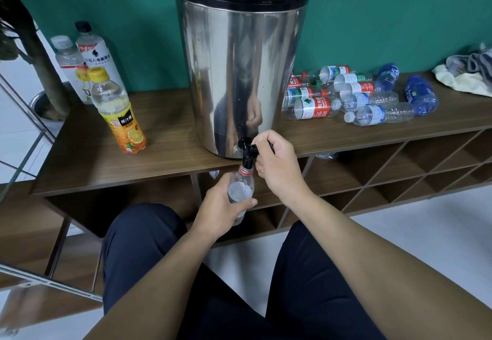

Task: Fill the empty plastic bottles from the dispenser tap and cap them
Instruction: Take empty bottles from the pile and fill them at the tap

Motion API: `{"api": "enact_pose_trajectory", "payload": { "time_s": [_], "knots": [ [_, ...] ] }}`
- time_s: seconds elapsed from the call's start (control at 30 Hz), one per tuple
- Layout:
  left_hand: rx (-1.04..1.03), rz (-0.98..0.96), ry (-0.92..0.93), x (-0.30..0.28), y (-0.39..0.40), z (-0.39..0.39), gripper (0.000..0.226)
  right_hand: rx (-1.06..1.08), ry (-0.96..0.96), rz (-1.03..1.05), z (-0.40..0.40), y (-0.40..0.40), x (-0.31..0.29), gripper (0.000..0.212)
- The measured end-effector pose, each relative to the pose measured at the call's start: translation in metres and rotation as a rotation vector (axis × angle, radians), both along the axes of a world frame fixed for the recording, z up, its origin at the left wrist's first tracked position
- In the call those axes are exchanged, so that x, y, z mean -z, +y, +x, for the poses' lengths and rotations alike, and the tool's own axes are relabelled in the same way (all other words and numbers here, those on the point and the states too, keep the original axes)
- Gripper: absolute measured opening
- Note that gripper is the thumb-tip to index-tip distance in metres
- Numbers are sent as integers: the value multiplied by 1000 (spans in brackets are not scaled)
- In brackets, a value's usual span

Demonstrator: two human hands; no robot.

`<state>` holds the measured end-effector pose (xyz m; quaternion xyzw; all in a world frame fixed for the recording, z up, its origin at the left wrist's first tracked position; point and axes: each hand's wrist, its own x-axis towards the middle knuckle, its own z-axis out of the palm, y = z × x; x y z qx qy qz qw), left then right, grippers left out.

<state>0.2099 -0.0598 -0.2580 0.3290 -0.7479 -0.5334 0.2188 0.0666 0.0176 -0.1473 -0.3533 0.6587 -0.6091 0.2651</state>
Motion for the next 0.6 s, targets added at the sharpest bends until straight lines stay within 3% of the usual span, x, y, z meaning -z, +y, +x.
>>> {"api": "enact_pose_trajectory", "payload": {
  "time_s": [0.6],
  "knots": [
    [3, -27, -20, 1, -1, 0, 64, -16, -17, -14, 1, 2, -2, 31]
  ]
}}
